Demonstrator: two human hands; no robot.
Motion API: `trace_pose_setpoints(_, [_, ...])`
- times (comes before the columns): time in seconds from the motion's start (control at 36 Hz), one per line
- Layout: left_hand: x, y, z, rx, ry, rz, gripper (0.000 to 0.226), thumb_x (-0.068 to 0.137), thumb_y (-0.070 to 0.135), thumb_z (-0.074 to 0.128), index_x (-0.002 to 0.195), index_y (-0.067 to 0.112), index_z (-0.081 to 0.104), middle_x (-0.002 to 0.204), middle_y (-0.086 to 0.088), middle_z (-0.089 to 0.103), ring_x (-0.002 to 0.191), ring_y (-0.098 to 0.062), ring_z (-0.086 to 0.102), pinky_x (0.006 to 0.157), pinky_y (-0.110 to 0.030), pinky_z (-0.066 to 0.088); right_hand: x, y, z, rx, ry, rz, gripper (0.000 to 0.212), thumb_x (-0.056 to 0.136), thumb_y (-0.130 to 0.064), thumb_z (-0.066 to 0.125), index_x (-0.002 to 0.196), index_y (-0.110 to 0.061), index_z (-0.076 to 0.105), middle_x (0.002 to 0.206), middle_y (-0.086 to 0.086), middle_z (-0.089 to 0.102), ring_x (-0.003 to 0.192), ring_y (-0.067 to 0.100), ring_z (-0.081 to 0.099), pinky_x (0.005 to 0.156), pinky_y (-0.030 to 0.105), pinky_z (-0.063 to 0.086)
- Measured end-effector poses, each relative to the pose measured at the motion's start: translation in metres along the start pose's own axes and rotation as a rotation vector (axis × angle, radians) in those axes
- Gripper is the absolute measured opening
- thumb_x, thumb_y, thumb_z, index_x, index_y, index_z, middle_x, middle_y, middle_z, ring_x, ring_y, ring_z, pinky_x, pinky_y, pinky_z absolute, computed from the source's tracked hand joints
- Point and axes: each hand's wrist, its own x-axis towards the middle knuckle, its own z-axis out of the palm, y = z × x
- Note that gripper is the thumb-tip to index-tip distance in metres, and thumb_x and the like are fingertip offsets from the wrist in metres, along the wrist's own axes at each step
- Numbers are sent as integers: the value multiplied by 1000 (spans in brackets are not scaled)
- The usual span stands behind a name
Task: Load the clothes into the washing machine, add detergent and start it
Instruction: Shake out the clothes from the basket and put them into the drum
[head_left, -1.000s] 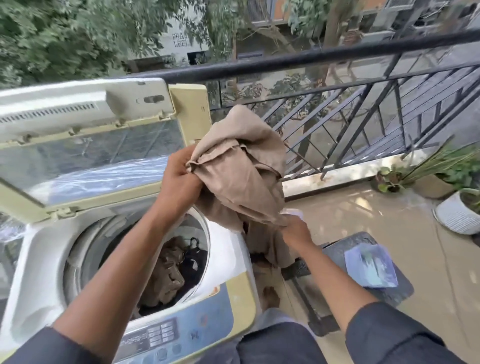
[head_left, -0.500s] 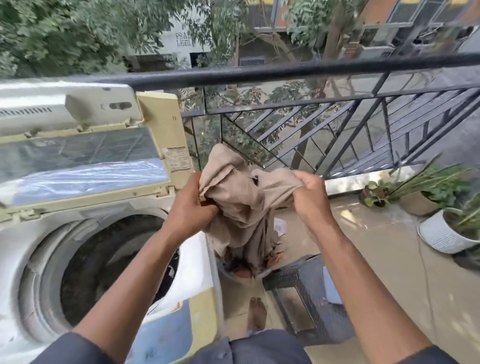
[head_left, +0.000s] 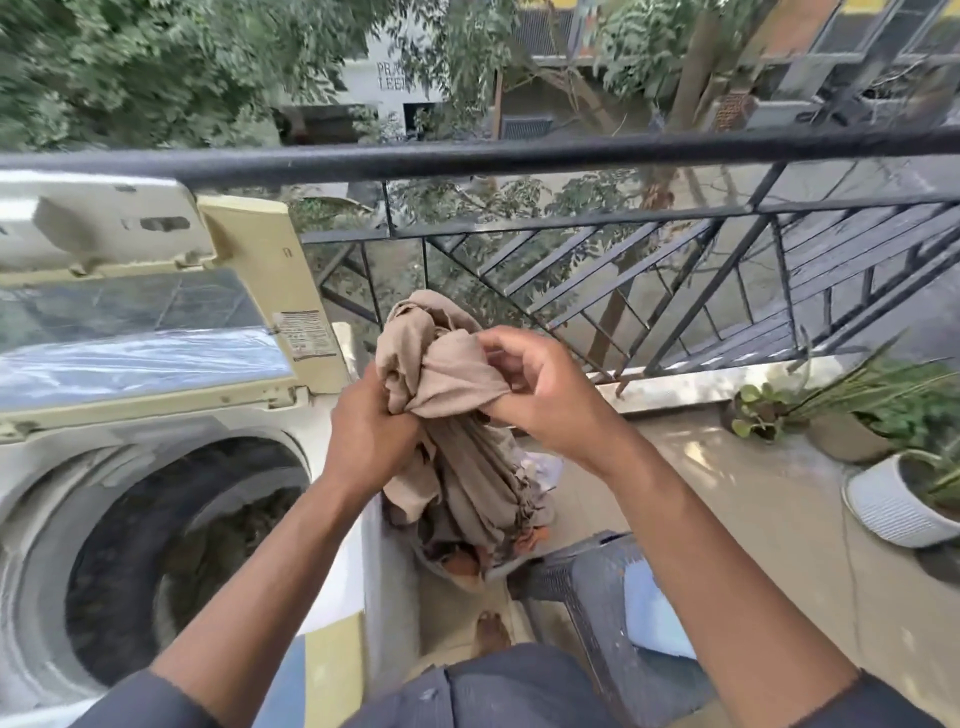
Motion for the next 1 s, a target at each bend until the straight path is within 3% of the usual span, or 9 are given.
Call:
trace_pose_setpoints(0.08, [4, 2, -3, -32, 24, -19, 18, 79, 19, 64, 95, 26, 65, 86, 10, 72, 88, -25, 68, 74, -40, 55, -8, 29, -18, -1, 15, 80, 39, 88, 4, 74, 116, -22, 68, 106, -3, 75, 90, 5, 68, 83, 29, 55])
trace_pose_setpoints(0.19, [10, 12, -7, -80, 75, 12, 35, 87, 4, 65, 70, 32, 54, 59, 24, 60, 60, 4, 51, 57, -29, 40, -8, 91, -28, -179, 136, 335, 36, 73, -35, 73, 108, -35, 67, 94, -4, 78, 81, 16, 71, 88, 51, 61])
trace_pose_setpoints(0.28, [11, 29, -14, -139, 102, 43, 46, 86, -10, 59, 62, 23, 38, 49, 19, 48, 52, 2, 39, 51, -17, 32, -4, 127, -27, -351, 26, 483, 60, 66, -41, 79, 122, -41, 56, 108, -7, 70, 97, 18, 70, 91, 44, 59])
trace_pose_setpoints(0.36, [17, 42, -24, -205, 86, 116, 23, 87, -7, 62, 71, 4, 49, 58, 1, 55, 64, -3, 42, 61, -33, 40, 5, 153, -16, -488, -152, 501, 100, 56, -50, 80, 145, -37, 37, 132, -1, 58, 119, 21, 60, 95, 38, 54])
trace_pose_setpoints(0.47, [22, 63, -40, -251, 153, 158, 32, 91, 0, 69, 71, 15, 49, 55, 9, 47, 61, -3, 41, 60, -31, 42, 21, 191, 3, -561, -173, 567, 120, 43, -61, 76, 151, -40, 27, 137, 1, 54, 120, 25, 60, 96, 37, 54])
trace_pose_setpoints(0.56, [23, 71, -49, -298, 163, 181, 33, 92, 1, 73, 70, 8, 49, 67, -23, 50, 70, -9, 46, 63, -33, 43, 27, 205, 10, -526, -130, 550, 102, 56, -58, 75, 148, -38, 37, 134, 3, 59, 122, 25, 60, 96, 36, 53])
trace_pose_setpoints(0.64, [25, 69, -56, -336, 149, 189, 24, 91, 4, 75, 81, -5, 55, 79, -37, 55, 77, -17, 52, 63, -48, 49, 33, 201, 12, -471, -54, 531, 45, 87, -29, 70, 131, -20, 63, 125, 8, 68, 117, 26, 62, 82, 27, 41])
trace_pose_setpoints(0.81, [30, 58, -61, -276, 145, 156, 24, 86, 18, 86, 83, 39, 73, 80, 16, 75, 84, 0, 69, 76, -30, 58, 24, 200, -6, -393, 193, 539, 21, 89, -29, 63, 106, -25, 75, 101, -3, 75, 100, 22, 68, 77, 34, 49])
trace_pose_setpoints(1.0, [31, 20, -45, 115, 99, 47, 19, 85, 34, 80, 98, 27, 67, 83, 13, 69, 90, -21, 70, 64, -29, 47, 15, 183, -37, -294, 398, 472, 27, 83, -17, 48, 89, -34, 68, 85, -4, 74, 86, 30, 71, 76, 51, 62])
